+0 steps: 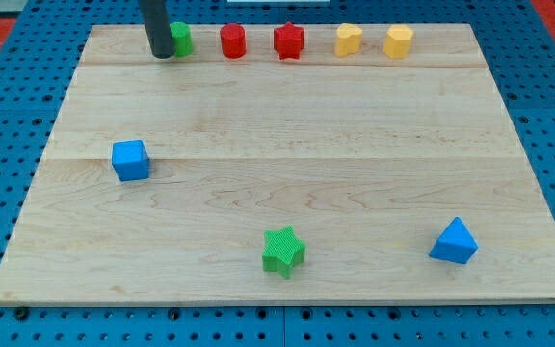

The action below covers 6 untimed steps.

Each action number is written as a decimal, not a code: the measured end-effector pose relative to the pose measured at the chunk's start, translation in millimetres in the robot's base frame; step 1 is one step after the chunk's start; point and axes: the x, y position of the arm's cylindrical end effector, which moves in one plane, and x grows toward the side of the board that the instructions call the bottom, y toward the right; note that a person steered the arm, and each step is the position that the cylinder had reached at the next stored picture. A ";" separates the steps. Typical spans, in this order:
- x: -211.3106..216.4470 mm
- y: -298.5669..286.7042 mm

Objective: Slide the green circle up a bit

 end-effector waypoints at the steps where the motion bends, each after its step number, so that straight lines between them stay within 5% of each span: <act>1: 21.7 -3.3; 2: 14.5 -58.5; 3: -44.7 -83.0; 6: -54.2 -5.3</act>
